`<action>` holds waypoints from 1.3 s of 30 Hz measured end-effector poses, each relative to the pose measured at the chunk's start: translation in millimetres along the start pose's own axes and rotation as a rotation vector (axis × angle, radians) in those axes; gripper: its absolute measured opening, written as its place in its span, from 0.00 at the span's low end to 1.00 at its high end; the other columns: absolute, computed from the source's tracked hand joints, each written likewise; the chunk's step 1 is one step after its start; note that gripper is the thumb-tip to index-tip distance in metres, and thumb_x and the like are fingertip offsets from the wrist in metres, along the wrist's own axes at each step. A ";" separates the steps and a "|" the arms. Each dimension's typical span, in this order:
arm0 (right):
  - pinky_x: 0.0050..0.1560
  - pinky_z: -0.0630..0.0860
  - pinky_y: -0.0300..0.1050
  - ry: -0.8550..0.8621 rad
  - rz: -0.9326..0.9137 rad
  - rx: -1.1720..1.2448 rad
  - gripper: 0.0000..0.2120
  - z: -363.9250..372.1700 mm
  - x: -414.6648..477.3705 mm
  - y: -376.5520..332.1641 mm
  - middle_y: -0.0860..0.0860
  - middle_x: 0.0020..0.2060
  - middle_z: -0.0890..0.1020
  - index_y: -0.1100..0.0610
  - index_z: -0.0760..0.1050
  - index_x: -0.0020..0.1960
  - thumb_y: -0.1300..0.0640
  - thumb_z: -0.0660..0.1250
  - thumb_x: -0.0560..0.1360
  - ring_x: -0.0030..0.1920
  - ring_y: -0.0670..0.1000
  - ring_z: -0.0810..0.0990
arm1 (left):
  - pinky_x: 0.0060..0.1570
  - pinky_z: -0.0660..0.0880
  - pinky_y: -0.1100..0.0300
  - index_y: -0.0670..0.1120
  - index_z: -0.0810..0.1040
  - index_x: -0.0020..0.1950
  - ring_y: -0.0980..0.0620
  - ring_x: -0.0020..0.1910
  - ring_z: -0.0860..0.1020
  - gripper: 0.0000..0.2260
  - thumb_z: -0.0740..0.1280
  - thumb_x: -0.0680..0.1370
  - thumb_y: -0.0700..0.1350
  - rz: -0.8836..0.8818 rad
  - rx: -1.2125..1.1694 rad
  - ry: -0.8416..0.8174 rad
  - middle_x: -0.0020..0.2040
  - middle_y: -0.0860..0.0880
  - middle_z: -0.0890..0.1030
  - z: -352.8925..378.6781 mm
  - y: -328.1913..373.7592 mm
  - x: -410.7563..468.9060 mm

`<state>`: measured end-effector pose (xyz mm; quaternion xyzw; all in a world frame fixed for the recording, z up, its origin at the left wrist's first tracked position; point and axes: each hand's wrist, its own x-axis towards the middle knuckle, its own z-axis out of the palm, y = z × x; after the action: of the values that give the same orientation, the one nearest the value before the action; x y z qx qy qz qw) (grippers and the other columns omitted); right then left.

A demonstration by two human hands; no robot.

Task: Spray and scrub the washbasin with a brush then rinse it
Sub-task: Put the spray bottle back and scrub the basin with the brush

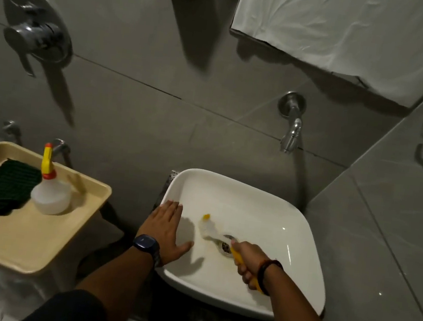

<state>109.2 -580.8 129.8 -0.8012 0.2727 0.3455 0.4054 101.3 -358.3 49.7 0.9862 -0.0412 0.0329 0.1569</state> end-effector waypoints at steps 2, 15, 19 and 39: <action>0.22 0.56 0.32 0.121 -0.027 0.057 0.21 -8.2 12.2 -3.7 0.51 0.20 0.66 0.58 0.69 0.33 0.44 0.59 0.77 0.17 0.48 0.59 | 0.72 0.42 0.54 0.44 0.48 0.76 0.47 0.76 0.49 0.43 0.53 0.70 0.69 0.008 0.015 0.016 0.77 0.44 0.53 3.6 -1.5 4.2; 0.21 0.58 0.32 0.131 -0.139 -0.049 0.21 -15.4 14.7 16.0 0.51 0.22 0.69 0.57 0.68 0.34 0.42 0.60 0.76 0.17 0.48 0.63 | 0.71 0.55 0.54 0.44 0.60 0.73 0.45 0.70 0.62 0.39 0.64 0.69 0.64 0.023 0.027 0.072 0.72 0.44 0.65 -3.5 3.5 22.8; 0.21 0.59 0.34 0.296 -0.048 0.024 0.20 -70.1 6.1 53.5 0.52 0.20 0.69 0.58 0.68 0.34 0.45 0.59 0.77 0.17 0.49 0.63 | 0.70 0.58 0.52 0.44 0.60 0.72 0.44 0.69 0.64 0.38 0.65 0.69 0.63 0.003 0.030 0.065 0.71 0.44 0.66 -5.7 5.7 21.0; 0.21 0.59 0.35 0.176 -0.089 0.038 0.19 3.7 12.4 13.1 0.50 0.22 0.68 0.57 0.67 0.36 0.42 0.58 0.76 0.18 0.48 0.62 | 0.71 0.56 0.51 0.41 0.62 0.71 0.43 0.69 0.63 0.37 0.66 0.68 0.61 -0.006 -0.014 0.126 0.70 0.42 0.67 -1.1 -1.4 22.0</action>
<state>106.2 -586.5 112.5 -0.8319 0.2779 0.2504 0.4098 123.3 -358.2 52.1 0.9812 -0.0288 0.0941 0.1661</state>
